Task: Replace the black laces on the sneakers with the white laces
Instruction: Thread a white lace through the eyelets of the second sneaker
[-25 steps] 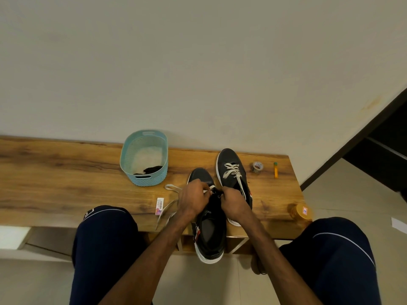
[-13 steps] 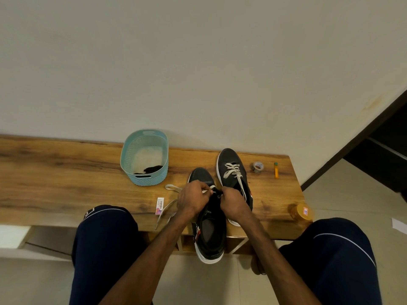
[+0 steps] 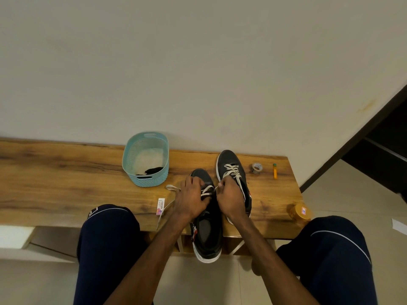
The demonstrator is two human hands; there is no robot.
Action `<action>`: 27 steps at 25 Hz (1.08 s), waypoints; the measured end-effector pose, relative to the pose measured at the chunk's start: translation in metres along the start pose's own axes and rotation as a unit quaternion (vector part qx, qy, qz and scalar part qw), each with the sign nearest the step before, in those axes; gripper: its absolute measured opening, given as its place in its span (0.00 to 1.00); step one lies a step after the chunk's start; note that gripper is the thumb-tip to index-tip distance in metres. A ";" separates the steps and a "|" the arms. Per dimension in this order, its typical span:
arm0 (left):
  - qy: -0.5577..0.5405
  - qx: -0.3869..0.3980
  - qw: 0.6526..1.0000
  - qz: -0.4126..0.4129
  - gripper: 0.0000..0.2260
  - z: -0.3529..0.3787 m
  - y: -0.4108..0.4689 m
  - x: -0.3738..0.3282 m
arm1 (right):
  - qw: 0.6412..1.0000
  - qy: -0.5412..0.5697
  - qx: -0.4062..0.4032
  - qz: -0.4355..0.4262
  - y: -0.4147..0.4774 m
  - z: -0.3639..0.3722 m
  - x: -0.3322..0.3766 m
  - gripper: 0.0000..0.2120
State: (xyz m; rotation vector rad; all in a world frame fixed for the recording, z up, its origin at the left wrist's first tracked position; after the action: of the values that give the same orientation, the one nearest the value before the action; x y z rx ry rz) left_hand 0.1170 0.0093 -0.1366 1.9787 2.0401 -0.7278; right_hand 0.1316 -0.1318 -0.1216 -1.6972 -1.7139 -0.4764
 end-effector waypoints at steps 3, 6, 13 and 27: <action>-0.007 -0.047 0.997 -0.059 0.35 -0.006 -0.010 0.013 | 0.947 0.315 -0.038 -0.040 -0.004 -0.024 -0.003 0.06; -0.067 -0.042 0.989 -0.123 0.44 0.002 -0.021 0.029 | 0.850 0.524 -0.018 -0.045 -0.011 -0.038 0.000 0.08; -0.045 -0.040 0.980 -0.188 0.40 0.023 -0.046 0.027 | 0.956 -0.266 0.120 -0.018 -0.013 0.013 0.008 0.14; -0.125 -0.023 0.976 -0.178 0.30 0.030 -0.046 0.027 | 0.959 -0.237 0.156 -0.005 -0.014 -0.007 0.021 0.17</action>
State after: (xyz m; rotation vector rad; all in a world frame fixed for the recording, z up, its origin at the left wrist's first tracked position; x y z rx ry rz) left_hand 0.0647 0.0195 -0.1657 1.4250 2.2495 -0.9341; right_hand 0.1207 -0.1228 -0.0999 -1.6513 -2.0019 0.2157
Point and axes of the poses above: each hand's wrist, its own y-axis towards the middle knuckle, its own z-axis out of the palm, x = y × z, the point moved 6 cm from there along y, towards the middle knuckle, and after that the axes turned 10 degrees about x, right-handed, at the moved point
